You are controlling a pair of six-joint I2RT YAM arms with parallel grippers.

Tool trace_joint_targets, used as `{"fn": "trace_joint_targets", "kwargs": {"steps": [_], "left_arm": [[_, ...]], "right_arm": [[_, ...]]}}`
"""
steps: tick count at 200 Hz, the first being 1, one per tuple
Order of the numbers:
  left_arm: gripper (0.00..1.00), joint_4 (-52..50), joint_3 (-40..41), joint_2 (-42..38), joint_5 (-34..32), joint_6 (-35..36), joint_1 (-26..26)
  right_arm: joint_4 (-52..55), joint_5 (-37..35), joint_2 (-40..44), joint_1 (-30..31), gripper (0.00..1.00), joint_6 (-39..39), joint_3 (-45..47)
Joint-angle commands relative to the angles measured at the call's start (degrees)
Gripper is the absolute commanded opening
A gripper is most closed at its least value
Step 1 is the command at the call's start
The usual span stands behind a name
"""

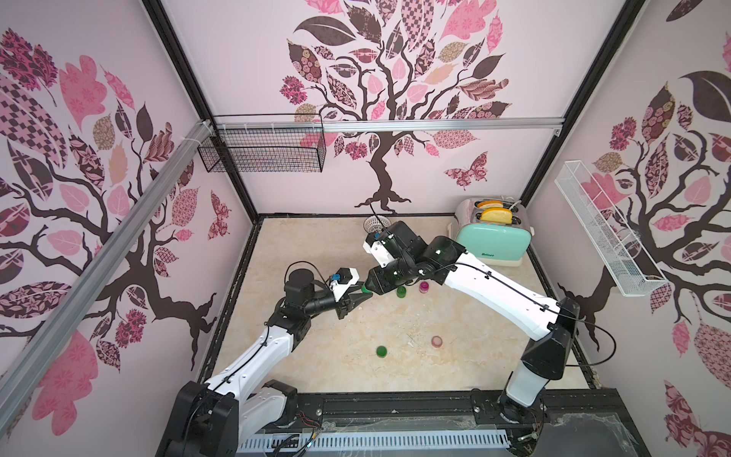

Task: Close the paint jar lid
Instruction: Close the lid on the paint jar.

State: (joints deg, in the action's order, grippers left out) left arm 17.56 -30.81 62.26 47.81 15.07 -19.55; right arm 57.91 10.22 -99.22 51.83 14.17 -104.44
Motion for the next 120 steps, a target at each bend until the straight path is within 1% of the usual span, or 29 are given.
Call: {"fn": "trace_joint_targets", "kwargs": {"steps": [1,37,61,103,120], "left_arm": [[0.26,6.0,-1.8,-0.8,1.0,0.5,-0.6],[0.26,5.9,-1.8,-0.8,1.0,0.4,-0.6],[0.26,5.9,-1.8,-0.8,1.0,0.4,-0.6],[0.26,5.8,-1.8,-0.6,1.0,0.4,-0.6],[0.26,5.8,-1.9,-0.5,1.2,0.3,-0.6]], "right_arm": [[2.6,0.4,-1.9,0.6,0.38,1.2,-1.4],[2.7,0.2,-1.9,0.6,0.41,1.1,-2.0],[3.4,-0.3,-1.9,0.7,0.46,0.9,-2.9],[4.1,-2.1,-0.3,0.7,0.59,-0.5,-4.8],[4.5,-3.1,0.9,0.6,0.67,-1.8,-5.4]]}}
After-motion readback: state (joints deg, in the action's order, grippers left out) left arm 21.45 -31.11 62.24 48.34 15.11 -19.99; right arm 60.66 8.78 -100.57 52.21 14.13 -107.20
